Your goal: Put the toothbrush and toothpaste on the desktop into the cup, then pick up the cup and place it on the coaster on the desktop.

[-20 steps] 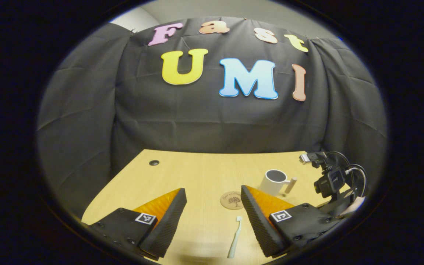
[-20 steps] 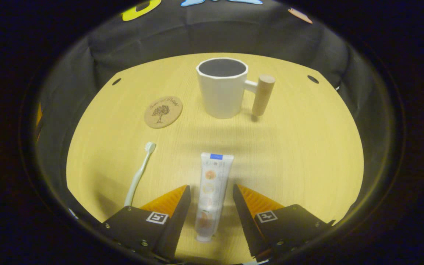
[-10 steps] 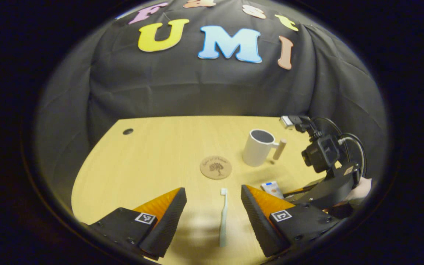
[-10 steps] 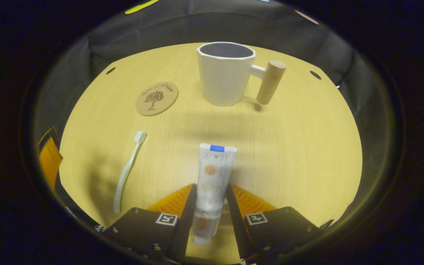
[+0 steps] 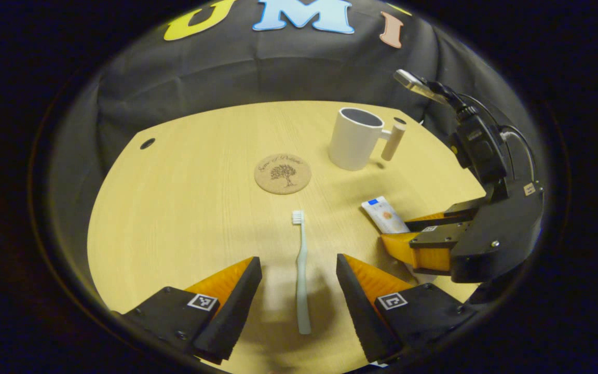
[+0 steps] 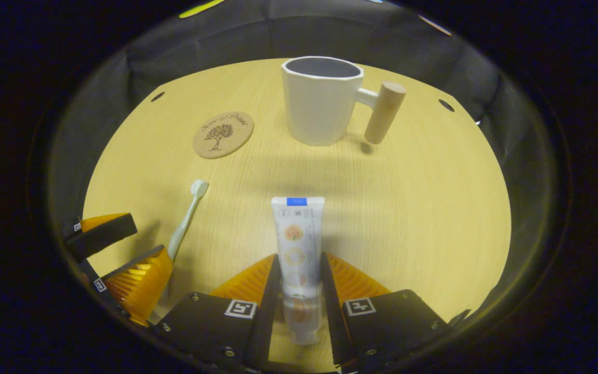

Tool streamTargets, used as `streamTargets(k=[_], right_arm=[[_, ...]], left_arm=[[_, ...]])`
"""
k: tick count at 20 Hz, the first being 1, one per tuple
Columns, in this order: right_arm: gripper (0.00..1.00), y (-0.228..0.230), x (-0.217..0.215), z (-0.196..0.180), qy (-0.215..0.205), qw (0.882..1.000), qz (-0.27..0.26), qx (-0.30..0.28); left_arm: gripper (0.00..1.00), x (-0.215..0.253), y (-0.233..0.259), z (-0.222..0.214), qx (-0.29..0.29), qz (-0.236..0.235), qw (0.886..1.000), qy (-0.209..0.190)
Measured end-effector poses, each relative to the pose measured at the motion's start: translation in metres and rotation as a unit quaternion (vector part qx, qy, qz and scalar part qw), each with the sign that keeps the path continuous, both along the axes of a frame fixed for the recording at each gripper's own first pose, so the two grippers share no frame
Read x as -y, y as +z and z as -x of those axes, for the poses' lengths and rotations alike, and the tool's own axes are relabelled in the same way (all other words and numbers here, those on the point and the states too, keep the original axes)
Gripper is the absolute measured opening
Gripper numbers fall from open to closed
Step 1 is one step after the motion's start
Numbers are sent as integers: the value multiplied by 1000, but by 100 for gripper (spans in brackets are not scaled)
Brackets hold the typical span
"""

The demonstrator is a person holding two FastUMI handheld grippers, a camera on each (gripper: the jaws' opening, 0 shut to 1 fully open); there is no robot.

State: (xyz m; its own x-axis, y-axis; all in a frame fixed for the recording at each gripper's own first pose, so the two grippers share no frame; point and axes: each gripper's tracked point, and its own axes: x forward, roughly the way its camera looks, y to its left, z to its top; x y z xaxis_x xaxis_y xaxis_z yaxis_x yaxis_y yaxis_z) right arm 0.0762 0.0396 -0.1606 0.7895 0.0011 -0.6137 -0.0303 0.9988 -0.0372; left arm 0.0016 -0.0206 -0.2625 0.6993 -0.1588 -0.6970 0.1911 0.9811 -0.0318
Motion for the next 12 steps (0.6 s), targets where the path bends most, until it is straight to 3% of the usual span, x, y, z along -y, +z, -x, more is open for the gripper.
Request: streamTargets(k=[9,12], right_arm=[[48,-1,0,1,2,1000,0,5],[48,0,0,0,2,1000,0,6]], left_arm=[[96,-5,-33,-4,-61,-16,997,33],[93,-8,-36,-7,-54,-33,997,36]])
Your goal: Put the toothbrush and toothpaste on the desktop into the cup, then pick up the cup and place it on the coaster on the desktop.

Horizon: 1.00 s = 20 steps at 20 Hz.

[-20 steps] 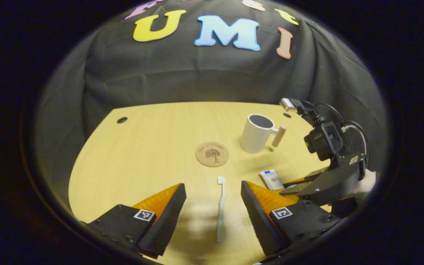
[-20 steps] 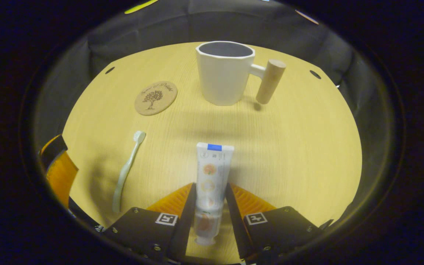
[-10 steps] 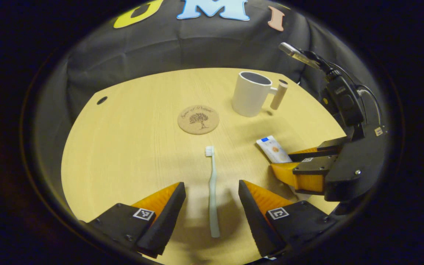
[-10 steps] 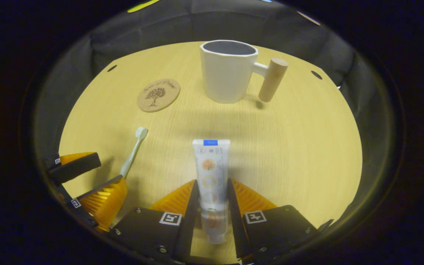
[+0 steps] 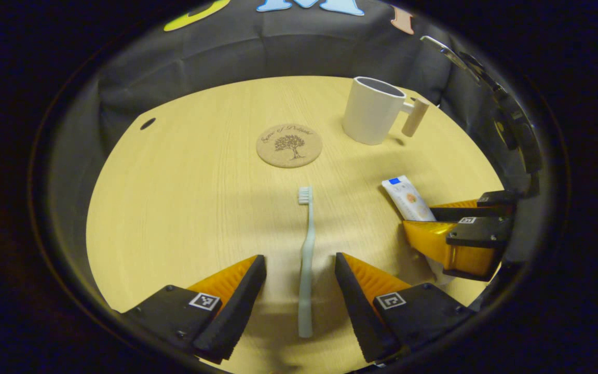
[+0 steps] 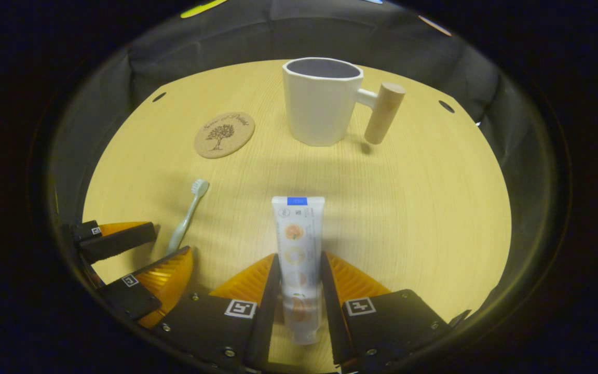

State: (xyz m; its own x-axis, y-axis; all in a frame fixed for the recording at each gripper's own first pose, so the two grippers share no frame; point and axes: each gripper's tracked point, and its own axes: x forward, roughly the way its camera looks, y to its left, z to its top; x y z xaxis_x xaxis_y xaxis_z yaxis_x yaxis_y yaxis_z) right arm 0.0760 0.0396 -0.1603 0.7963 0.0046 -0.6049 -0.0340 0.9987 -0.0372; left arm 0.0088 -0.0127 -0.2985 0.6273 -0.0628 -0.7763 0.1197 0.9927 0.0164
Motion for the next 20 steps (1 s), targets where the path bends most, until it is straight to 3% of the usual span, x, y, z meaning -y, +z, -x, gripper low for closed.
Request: streamTargets(k=[5,8,9,11,14,15,18,20], right_arm=[[48,-1,0,0,-2,1000,-2,2],[48,0,0,0,-3,1000,-2,2],[48,-1,0,0,-4,1000,-3,1],[48,-2,0,0,-5,1000,-6,-9],[40,-1,2,0,-20,999,-16,-33],[40,-2,2,0,-24,999,-17,-42],[36,0,2,0,-24,998,-23,-54],[36,1,4,1,-25,998,-31,-53]], left_arm=[[90,-1,2,-4,12,-6,1000,14],[77,-1,1,-4,12,-6,1000,23],[77,0,2,-7,15,-11,1000,23],[48,0,2,-7,12,-14,999,30],[48,1,4,-8,5,-27,999,23],[17,2,2,-6,-4,-29,999,24],[17,3,4,-9,-12,-34,999,23],[8,0,5,-10,-10,-34,999,31]])
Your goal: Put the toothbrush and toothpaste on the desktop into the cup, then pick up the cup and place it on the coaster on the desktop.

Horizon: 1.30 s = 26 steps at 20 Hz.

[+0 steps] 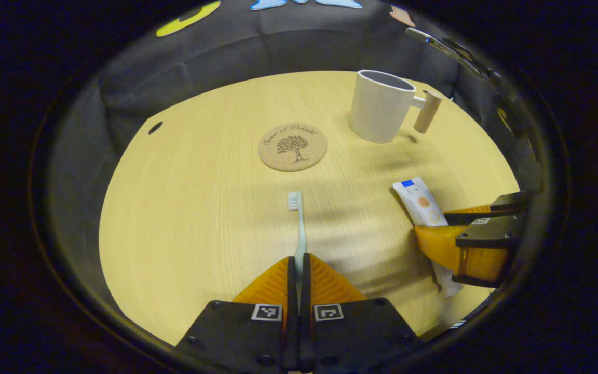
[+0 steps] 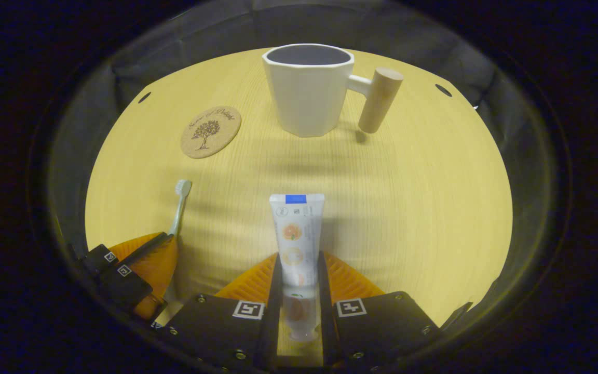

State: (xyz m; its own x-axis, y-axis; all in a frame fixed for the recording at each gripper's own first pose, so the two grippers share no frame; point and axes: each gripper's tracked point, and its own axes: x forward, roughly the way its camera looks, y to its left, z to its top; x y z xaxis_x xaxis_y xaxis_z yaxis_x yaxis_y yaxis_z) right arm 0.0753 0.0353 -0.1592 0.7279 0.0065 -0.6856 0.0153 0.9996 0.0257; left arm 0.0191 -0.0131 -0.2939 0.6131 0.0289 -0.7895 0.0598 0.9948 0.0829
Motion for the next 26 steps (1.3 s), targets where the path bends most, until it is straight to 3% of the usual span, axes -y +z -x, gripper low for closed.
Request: streamTargets(k=[1,10,11,16,26], right_arm=[[27,0,0,0,4,1000,-2,4],[27,4,2,-4,25,998,-63,16],[11,4,2,2,22,997,-79,14],[11,1,1,2,12,988,-152,20],[11,0,0,8,44,988,-139,48]], left_arm=[[8,-1,-1,0,-2,-1,1000,2],[8,-5,2,-2,35,18,999,13],[8,-9,1,-2,39,16,999,15],[7,-29,13,-4,67,16,997,26],[8,-36,38,-23,138,-9,990,24]])
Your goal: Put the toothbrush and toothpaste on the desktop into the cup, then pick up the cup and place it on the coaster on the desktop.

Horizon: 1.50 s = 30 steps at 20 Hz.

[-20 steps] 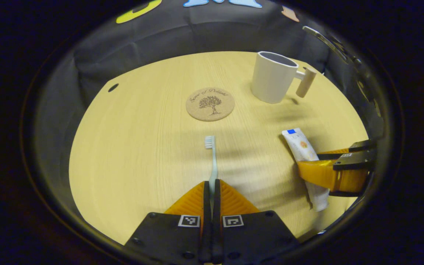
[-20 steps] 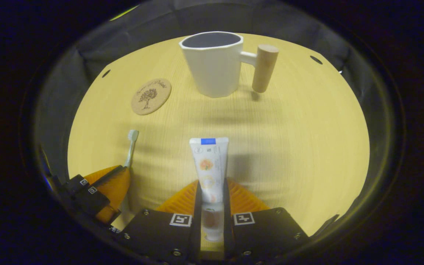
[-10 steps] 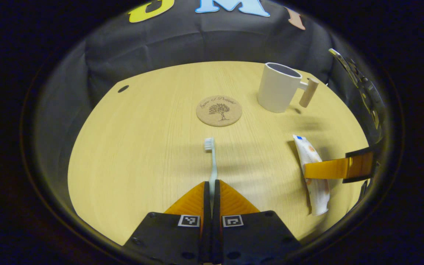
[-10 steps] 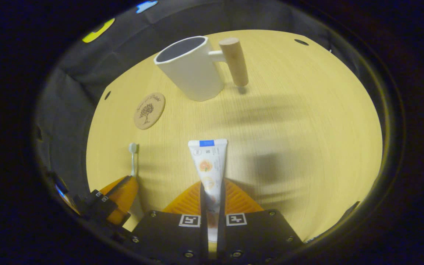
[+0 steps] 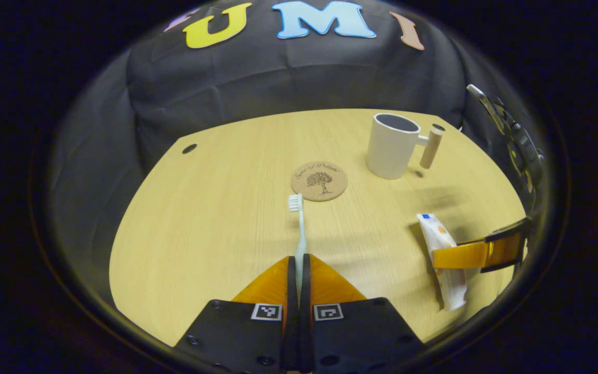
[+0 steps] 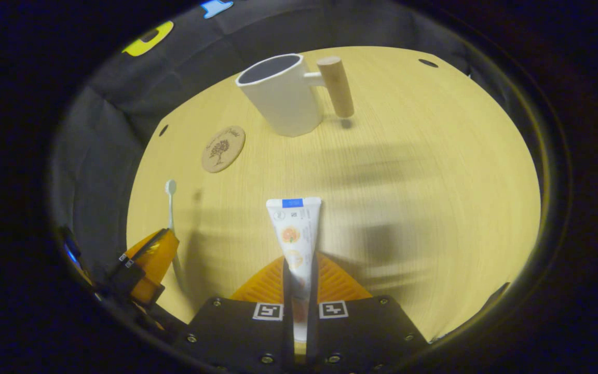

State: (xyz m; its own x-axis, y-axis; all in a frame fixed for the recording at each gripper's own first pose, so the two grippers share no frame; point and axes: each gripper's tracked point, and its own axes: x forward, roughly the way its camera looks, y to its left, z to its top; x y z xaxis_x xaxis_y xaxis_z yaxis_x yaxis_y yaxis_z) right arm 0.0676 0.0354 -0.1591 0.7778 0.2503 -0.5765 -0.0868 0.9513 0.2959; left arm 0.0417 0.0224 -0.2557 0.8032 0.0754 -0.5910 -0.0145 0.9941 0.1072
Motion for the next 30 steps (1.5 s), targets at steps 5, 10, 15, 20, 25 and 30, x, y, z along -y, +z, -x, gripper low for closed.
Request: streamTargets(k=[5,10,15,20,25,30], right_arm=[[11,35,5,-4,13,997,-3,75],[11,74,7,-14,12,990,1,140],[10,106,15,-35,7,983,1,185],[10,137,48,-78,-12,975,-33,220],[10,191,61,-106,-30,965,-66,252],[10,219,65,-143,-46,958,-93,267]], left_arm=[[8,-27,50,20,67,-23,997,-4],[8,-39,97,42,109,-29,994,-12],[8,-33,115,38,129,-23,991,-11],[7,-49,141,38,144,-19,989,6],[8,-58,164,44,156,-20,987,17],[8,-70,174,58,159,-26,986,29]])
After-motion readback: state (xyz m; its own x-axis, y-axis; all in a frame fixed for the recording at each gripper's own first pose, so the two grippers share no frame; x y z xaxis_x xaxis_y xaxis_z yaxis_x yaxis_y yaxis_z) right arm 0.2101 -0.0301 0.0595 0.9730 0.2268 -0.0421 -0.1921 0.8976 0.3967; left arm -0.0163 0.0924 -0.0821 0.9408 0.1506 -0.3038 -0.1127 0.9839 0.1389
